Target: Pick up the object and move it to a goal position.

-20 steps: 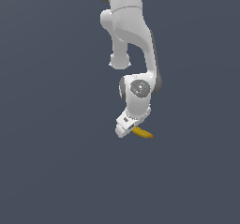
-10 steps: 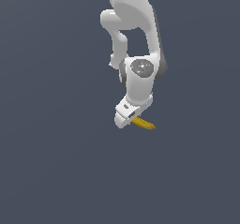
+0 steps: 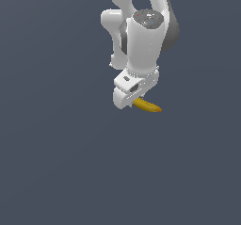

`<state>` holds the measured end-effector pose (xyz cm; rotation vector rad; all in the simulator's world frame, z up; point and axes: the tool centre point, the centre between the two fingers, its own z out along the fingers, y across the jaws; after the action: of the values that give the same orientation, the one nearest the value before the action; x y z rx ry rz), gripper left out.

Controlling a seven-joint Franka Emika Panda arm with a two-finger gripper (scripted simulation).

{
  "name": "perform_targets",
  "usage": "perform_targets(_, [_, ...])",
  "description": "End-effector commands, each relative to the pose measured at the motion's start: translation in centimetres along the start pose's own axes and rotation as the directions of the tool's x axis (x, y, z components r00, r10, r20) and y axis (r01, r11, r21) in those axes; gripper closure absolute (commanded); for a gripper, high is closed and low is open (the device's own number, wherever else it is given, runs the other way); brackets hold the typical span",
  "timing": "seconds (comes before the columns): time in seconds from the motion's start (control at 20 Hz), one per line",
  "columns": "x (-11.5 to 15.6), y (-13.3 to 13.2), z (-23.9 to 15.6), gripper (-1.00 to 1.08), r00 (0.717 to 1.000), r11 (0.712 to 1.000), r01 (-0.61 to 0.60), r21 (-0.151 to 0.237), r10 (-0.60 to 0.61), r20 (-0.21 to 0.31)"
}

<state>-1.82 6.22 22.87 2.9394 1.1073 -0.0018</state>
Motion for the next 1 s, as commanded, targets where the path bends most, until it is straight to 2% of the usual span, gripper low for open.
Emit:
perform_targets(0.0, [-0.4,-0.2,-3.2,1.08,1.0,1.0,0.0,0.0,0.0,-0.001])
perform_targets(0.5, [-1.4,-0.7,-13.7,1.08,1.0,1.0,0.001,0.0,-0.001,-0.002])
perform_targets(0.95, [-1.7,-0.7,-18.7,1.08,1.0,1.0,-0.001,0.0,0.001,-0.001])
